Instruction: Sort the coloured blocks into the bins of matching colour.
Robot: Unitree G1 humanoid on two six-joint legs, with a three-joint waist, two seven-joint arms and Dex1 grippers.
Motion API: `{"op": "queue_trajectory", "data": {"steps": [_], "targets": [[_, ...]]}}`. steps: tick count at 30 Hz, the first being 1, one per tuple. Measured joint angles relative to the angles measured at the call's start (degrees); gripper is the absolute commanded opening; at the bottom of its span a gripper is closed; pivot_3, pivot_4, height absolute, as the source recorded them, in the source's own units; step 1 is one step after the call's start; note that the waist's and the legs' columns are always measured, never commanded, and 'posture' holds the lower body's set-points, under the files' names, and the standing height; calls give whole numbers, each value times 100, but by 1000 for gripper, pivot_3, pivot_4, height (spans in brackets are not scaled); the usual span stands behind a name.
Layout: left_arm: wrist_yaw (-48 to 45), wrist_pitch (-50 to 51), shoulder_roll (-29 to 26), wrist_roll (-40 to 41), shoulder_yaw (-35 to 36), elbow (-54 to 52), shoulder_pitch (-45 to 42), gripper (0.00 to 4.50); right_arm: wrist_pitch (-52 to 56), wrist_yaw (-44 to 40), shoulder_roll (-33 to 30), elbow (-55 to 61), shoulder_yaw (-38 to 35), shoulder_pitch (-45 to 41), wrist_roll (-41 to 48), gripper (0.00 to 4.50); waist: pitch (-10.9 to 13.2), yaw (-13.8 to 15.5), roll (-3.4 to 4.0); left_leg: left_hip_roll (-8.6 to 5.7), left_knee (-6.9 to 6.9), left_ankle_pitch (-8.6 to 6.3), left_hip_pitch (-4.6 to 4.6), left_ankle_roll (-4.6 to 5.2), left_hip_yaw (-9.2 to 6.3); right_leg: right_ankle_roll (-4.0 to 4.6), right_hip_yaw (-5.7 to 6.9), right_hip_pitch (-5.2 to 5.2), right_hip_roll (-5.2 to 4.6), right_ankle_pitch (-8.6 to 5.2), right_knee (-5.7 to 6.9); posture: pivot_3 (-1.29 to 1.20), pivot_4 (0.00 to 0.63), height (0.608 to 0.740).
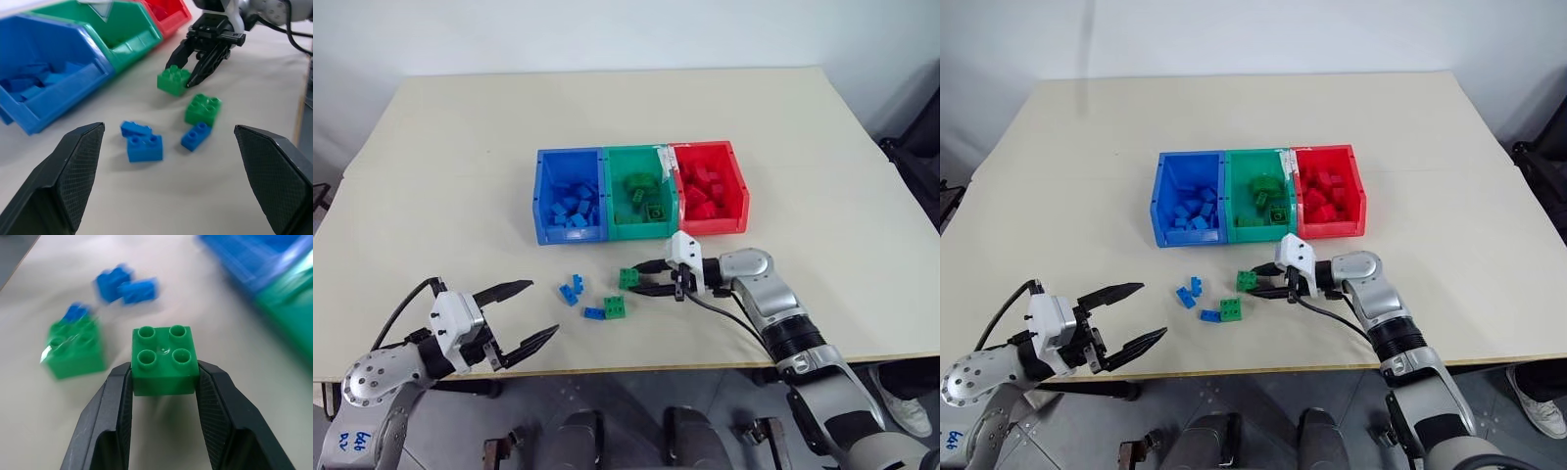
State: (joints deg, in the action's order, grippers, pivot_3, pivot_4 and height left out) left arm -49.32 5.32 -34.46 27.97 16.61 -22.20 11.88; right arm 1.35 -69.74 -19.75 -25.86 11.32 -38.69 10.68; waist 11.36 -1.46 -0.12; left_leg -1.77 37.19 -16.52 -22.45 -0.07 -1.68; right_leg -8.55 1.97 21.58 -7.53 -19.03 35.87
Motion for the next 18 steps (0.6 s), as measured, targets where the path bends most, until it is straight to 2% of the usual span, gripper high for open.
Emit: {"op": "queue_trajectory", "data": {"steps": [5,9,13,18], "targets": [[210,276,74,202,-3,-106,-109,4500,482,593,75,118,-539,-406,296,1436,1,-14,1,1,-1,0,0,0,2,0,-1,2,0,0,3,0,150,740],[239,478,69,337,3,-183,-161,4500,3,1592,154,-570,-964,-1298,111,1436,0,-25,1,3,-6,-1,3,-3,4,2,-2,5,4,-1,4,0,150,740],[251,604,62,354,11,-182,-183,4500,-342,2098,253,-1373,-1034,-1681,-85,2786,0,-20,0,2,-6,-3,2,-2,4,3,-1,4,3,-2,7,0,150,740],[280,677,59,356,11,-183,-201,4500,-660,2099,351,-1805,-1026,-1694,-137,4479,0,-27,1,2,-6,-5,-1,2,5,3,-1,4,3,-1,6,0,150,740]]}}
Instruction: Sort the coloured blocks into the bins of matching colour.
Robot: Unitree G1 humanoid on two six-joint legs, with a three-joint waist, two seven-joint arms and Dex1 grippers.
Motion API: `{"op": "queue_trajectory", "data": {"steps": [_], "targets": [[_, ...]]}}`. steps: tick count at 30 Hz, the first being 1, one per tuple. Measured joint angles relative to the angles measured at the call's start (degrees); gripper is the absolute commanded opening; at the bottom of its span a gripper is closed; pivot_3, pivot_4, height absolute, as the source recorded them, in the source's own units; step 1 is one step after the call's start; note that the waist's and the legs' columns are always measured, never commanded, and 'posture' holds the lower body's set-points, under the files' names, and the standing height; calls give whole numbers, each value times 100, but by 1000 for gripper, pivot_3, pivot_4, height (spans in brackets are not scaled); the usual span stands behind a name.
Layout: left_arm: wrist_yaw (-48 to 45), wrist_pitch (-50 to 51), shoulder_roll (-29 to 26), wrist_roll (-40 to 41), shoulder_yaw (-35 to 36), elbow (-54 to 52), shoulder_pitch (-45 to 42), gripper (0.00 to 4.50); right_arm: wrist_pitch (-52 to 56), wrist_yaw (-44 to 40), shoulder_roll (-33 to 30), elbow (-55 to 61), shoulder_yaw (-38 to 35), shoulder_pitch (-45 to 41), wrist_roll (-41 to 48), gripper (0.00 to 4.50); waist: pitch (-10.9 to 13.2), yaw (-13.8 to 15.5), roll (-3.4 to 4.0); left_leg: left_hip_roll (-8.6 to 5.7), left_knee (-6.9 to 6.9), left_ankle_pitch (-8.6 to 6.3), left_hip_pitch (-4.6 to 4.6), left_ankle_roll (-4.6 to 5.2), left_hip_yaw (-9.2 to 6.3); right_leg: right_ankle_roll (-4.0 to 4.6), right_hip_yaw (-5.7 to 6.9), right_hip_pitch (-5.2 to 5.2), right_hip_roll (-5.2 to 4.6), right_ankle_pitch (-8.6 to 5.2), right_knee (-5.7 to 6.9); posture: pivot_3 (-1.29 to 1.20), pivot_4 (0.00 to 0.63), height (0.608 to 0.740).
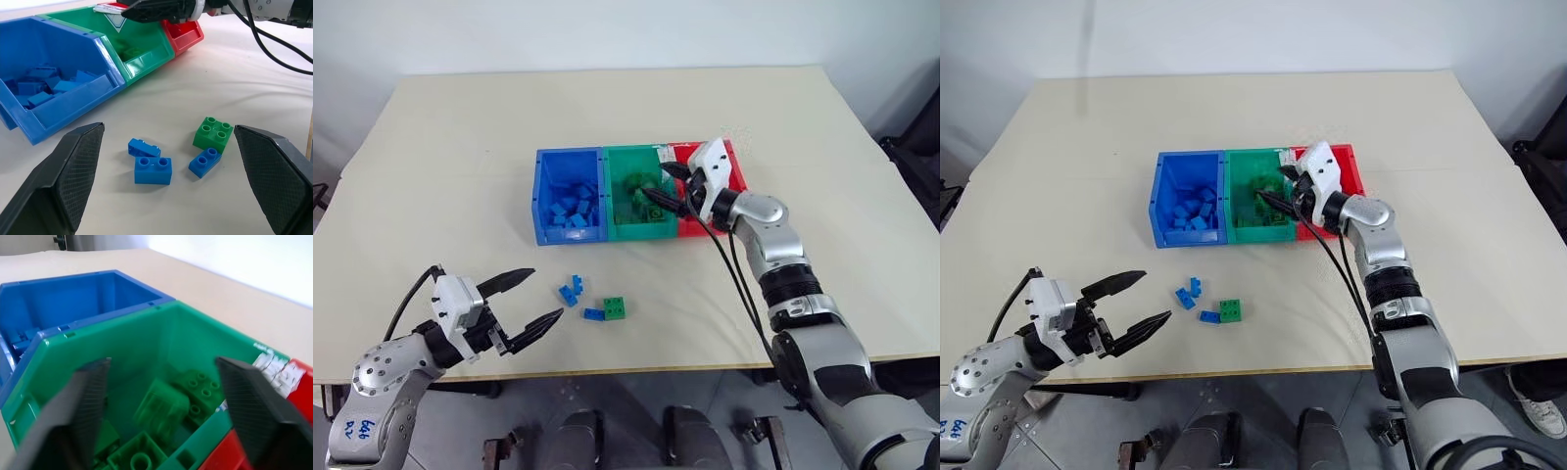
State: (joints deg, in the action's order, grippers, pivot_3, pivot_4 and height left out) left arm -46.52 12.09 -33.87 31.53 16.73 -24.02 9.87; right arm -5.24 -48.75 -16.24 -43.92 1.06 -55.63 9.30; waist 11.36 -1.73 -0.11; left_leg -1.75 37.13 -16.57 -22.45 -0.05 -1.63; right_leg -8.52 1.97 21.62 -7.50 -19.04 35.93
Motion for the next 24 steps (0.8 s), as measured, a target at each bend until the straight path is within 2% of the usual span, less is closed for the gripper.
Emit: {"op": "queue_trajectory", "data": {"steps": [3,6,11,19,24], "targets": [[-50,53,-81,11,16,4,-25,4500,-141,-445,-141,210,-74,101,197,4479,0,14,0,1,1,0,-1,1,-1,0,2,-2,0,0,0,0,150,740],[-221,50,-236,9,18,58,-102,4500,-134,-1238,-652,882,-227,648,599,4479,0,73,0,-5,6,-7,-3,12,-9,0,7,-11,-5,0,-3,0,150,740],[-486,14,-292,-73,-311,488,-639,4500,77,-2290,-1574,1943,-651,2105,1271,4479,1,176,2,-4,8,-14,-2,19,5,-2,12,-13,-8,1,-14,0,150,740],[-852,-387,-123,-508,-1147,1165,-1723,4500,160,-2766,-2849,2546,-1582,3872,1602,4479,1,165,1,10,7,-14,12,19,58,-6,19,-16,-7,3,-20,0,150,740],[-1065,-581,-101,-597,-1275,1541,-1952,4500,-5,-2789,-2911,2546,-1715,4145,1588,4479,2,103,1,32,13,-17,28,16,81,-6,22,-14,-4,3,-23,0,150,740]]}}
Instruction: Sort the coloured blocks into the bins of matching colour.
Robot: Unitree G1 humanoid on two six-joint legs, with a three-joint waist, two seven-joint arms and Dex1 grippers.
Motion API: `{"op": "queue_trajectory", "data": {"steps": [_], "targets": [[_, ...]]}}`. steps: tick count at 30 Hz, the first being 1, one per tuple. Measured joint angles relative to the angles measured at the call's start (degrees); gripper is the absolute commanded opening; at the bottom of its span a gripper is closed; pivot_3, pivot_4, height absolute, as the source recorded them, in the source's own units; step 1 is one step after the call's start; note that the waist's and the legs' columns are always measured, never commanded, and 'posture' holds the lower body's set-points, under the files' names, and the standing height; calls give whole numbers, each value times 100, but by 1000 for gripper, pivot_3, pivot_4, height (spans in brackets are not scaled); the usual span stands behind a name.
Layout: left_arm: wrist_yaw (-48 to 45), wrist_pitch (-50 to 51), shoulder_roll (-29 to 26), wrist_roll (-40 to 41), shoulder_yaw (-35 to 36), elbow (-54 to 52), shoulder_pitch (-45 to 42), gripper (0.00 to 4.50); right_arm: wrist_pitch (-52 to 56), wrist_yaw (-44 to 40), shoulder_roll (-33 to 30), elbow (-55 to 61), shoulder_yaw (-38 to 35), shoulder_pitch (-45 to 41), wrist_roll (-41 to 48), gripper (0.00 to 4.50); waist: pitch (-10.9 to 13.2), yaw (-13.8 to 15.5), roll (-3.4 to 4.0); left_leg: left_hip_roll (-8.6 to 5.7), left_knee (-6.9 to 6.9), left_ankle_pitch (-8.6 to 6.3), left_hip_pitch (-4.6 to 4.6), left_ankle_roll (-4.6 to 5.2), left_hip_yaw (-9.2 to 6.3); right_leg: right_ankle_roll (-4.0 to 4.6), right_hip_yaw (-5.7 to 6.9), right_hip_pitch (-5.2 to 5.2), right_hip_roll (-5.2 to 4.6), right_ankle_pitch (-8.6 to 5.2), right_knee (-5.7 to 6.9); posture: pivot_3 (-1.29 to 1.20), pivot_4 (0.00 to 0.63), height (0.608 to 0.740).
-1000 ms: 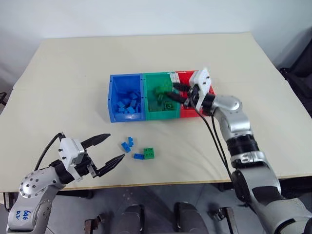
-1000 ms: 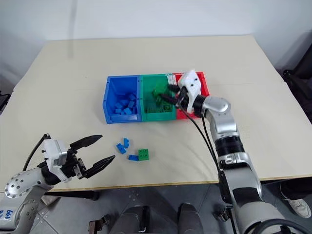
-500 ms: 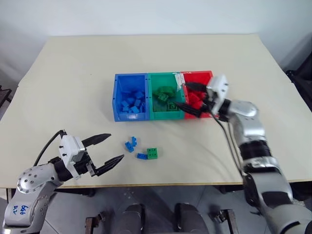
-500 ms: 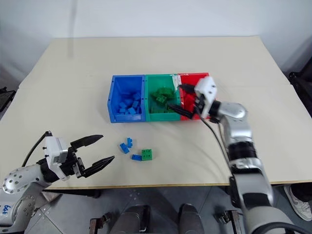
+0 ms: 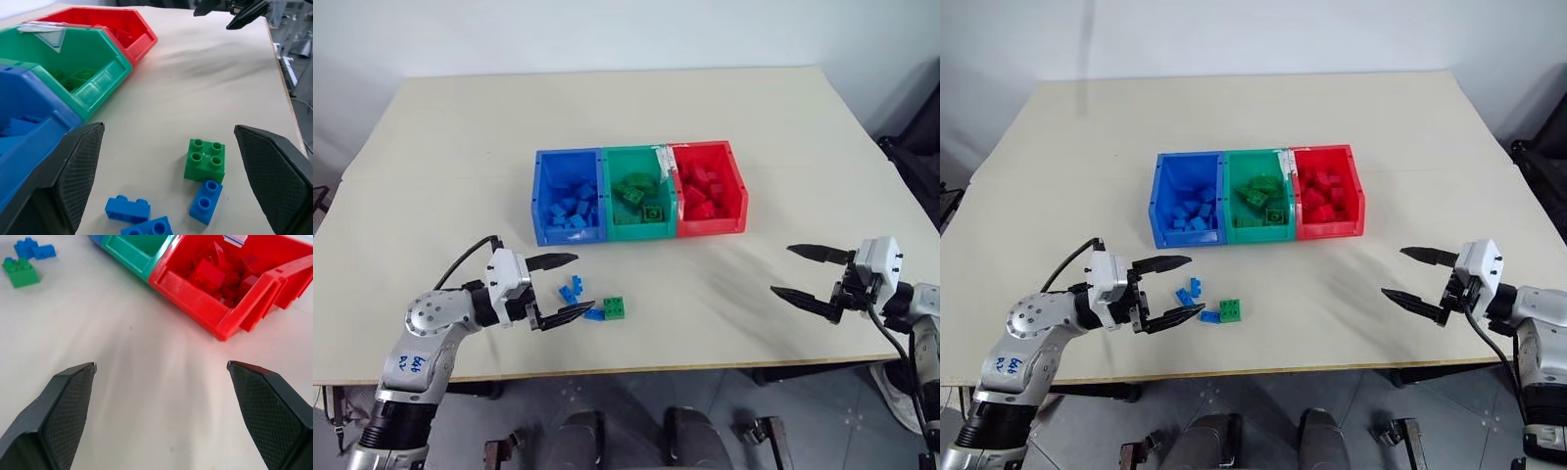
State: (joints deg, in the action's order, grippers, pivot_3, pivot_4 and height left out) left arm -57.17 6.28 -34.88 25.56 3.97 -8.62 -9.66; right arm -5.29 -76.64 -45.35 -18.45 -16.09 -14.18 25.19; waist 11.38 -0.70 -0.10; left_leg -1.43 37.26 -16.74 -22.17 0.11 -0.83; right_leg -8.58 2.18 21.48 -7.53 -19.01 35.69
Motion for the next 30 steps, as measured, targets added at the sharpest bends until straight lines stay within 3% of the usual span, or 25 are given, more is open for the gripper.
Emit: {"op": "queue_trajectory", "data": {"steps": [6,11,16,22,27,30], "targets": [[-106,-14,-207,41,317,40,360,4500,631,-59,422,783,823,-417,80,4479,0,-65,1,9,6,-3,0,-6,-9,1,2,3,1,0,1,0,150,740],[-227,-120,-435,113,855,-40,1196,4500,1570,46,1001,1399,1876,-1113,47,4479,0,-75,0,10,5,-10,-3,-9,-15,3,6,7,-3,0,-6,0,150,740],[-222,-142,-540,125,1488,-263,2134,4500,1818,0,1418,1599,2479,-1549,0,4479,0,16,0,8,9,-24,-8,-5,-21,5,13,8,-11,-1,-13,0,150,740],[-225,-206,-569,138,1984,-329,2565,4500,1407,-460,1274,1410,2410,-1409,5,4479,-1,87,-2,6,12,-37,-11,0,-21,7,21,3,-14,-1,-21,0,150,740],[-56,267,-698,220,1992,-704,2583,4500,782,-762,792,934,1797,-1005,19,4479,0,73,-1,8,9,-37,-11,1,-18,6,25,3,-10,-1,-18,0,150,740],[173,910,-866,259,1648,-1147,2205,4500,578,-794,482,817,1219,-606,126,4479,0,93,-1,8,14,-37,-10,1,-18,6,29,-4,-10,-1,-17,0,150,740]]}}
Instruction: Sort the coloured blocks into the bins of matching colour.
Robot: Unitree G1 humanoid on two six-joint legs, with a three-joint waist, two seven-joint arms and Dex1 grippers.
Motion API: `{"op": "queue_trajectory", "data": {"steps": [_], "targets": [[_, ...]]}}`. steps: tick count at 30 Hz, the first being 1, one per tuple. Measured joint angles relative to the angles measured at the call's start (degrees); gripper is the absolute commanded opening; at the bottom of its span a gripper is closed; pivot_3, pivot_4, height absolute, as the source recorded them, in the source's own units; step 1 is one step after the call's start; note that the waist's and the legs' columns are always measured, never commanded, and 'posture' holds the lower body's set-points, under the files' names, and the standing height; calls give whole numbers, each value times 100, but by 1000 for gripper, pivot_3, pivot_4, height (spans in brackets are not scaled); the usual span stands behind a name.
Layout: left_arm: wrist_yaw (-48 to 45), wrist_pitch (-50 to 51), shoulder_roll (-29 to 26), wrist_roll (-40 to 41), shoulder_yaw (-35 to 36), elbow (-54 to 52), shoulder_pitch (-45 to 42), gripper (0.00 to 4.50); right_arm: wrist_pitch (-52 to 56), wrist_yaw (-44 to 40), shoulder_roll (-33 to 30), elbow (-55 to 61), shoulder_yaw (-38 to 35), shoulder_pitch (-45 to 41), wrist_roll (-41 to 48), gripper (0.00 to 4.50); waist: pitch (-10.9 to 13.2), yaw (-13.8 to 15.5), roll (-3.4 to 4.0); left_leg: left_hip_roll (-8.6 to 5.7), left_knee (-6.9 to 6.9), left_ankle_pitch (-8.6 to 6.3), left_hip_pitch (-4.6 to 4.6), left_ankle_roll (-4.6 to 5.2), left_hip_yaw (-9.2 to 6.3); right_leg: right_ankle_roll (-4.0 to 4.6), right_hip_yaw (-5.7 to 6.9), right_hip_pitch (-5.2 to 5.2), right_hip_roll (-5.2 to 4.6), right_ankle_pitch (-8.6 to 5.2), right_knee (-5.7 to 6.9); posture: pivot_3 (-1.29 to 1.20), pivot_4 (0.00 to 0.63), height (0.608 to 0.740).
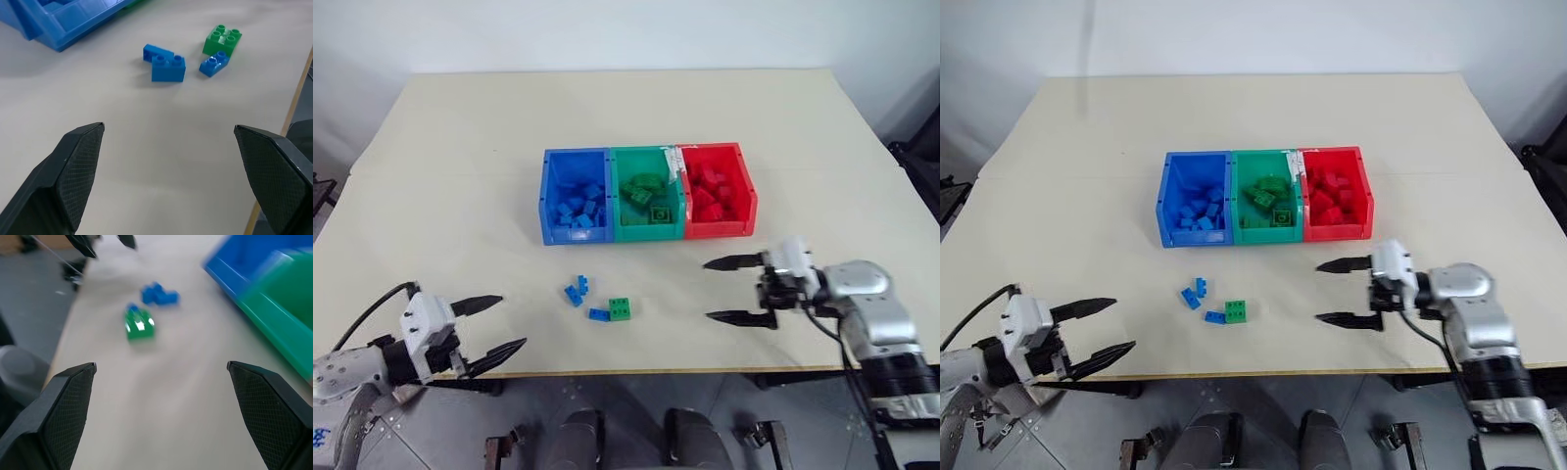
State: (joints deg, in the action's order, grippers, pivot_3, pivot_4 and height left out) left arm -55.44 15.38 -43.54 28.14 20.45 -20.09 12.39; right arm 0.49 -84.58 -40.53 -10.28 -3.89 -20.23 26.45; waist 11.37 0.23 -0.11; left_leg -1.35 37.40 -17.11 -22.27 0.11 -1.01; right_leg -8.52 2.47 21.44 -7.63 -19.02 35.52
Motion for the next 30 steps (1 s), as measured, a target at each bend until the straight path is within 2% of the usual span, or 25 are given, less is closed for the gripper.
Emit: {"op": "queue_trajectory", "data": {"steps": [6,11,14,20,30], "targets": [[457,1485,-153,197,-1280,-846,-1365,4500,-214,154,-205,110,-631,711,67,4479,0,-25,1,3,2,2,1,-2,5,-1,-1,0,8,1,22,0,150,740],[805,2528,-80,-301,-2842,-863,-2840,4500,-177,446,-334,576,-978,1244,85,4479,0,-7,1,0,9,3,1,-2,8,-3,-3,-1,11,1,29,0,150,740],[1081,3108,96,-617,-3463,-719,-3408,4500,-157,635,-402,818,-1171,1548,90,4479,1,2,0,0,13,3,0,-2,7,-3,-4,-1,14,1,30,0,150,740],[1134,3689,95,-1015,-4133,-392,-4029,4500,16,929,-422,1407,-1492,2151,225,4479,1,28,0,0,19,3,-2,-2,8,-4,-7,-2,15,1,29,0,150,740],[1071,3624,464,-1098,-4317,-344,-4123,4500,203,1258,-443,1866,-1660,2382,321,4479,1,123,0,0,48,3,-5,-1,5,-3,-11,-5,14,1,21,0,150,740]]}}
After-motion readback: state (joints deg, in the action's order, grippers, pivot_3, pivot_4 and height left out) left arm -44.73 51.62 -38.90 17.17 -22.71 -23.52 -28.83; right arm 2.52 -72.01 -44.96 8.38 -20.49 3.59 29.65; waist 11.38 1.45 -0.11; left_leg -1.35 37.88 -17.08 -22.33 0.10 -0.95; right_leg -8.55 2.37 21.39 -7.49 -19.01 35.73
